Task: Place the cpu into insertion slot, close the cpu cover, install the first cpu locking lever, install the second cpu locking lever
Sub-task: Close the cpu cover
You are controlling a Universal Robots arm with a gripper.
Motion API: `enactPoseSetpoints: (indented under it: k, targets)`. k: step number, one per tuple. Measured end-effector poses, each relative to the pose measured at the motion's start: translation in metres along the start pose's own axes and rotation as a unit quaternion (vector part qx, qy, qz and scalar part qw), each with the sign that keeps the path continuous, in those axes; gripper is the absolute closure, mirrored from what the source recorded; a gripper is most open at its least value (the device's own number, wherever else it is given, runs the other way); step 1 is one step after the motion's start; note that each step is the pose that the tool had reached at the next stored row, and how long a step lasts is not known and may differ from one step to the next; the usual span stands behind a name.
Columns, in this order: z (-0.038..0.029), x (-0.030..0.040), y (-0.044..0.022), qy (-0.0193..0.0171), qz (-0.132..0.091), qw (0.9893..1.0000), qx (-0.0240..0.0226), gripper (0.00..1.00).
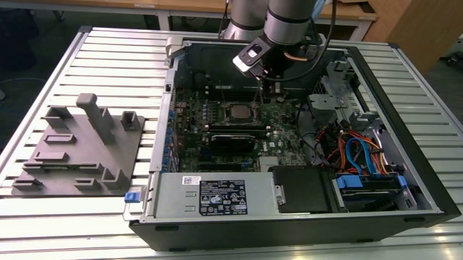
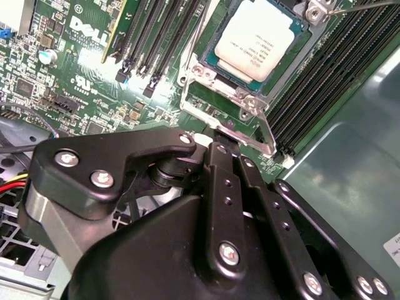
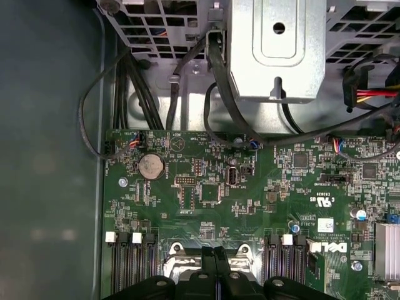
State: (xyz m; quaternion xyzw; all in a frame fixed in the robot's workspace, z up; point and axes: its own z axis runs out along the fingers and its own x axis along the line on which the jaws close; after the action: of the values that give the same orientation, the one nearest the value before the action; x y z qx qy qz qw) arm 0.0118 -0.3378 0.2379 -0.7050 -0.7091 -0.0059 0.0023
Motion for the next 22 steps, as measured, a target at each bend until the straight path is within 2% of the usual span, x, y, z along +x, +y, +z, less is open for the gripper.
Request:
enactPoseSetpoints:
  k: [22]
  targets:
    - [0.0013,0.0,-0.007,0.0,0.0,1.0,0.0,0.9]
